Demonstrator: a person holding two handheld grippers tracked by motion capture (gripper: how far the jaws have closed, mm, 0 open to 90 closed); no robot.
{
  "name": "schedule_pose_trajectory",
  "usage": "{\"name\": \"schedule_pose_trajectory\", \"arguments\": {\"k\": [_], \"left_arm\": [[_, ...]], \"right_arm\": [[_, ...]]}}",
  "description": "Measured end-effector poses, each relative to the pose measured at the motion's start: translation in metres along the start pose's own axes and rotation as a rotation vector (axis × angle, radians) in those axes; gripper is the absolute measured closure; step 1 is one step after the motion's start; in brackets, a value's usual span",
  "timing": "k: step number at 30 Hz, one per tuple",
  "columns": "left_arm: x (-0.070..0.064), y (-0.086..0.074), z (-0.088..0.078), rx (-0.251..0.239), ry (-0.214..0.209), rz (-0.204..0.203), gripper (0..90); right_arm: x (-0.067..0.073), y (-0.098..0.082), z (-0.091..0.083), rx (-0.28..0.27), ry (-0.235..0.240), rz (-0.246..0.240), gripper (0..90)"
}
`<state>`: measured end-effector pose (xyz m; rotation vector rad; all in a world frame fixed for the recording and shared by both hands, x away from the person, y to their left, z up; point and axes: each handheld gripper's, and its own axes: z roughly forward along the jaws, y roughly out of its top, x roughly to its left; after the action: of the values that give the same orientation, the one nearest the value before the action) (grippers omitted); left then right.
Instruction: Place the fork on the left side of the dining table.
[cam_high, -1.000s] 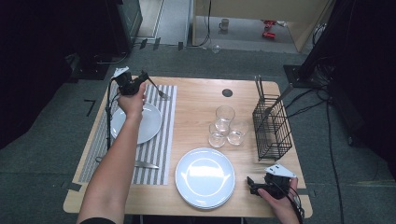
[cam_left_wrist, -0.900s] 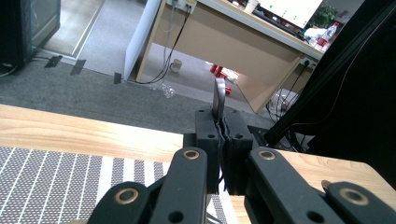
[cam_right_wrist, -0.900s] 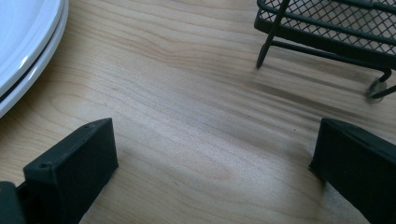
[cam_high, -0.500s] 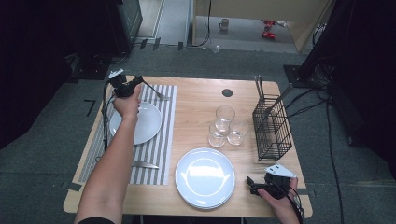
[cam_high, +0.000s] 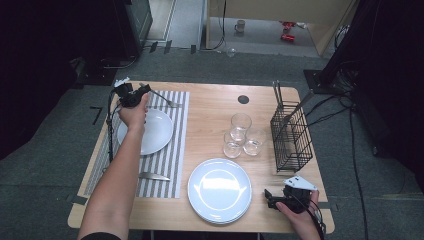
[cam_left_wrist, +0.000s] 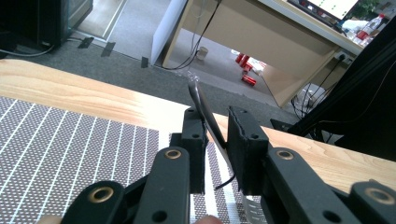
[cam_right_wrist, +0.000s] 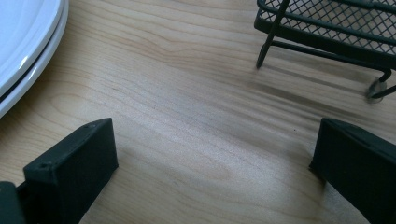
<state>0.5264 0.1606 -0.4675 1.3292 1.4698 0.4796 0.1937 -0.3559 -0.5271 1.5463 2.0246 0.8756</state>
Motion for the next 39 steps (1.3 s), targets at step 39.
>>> {"name": "schedule_pose_trajectory", "arguments": {"k": [39], "left_arm": [[0.034,-0.019,0.006,0.021,0.05,-0.066,66.8]], "right_arm": [[0.0,0.0,0.0,0.0,0.0,0.0,0.0]]}}
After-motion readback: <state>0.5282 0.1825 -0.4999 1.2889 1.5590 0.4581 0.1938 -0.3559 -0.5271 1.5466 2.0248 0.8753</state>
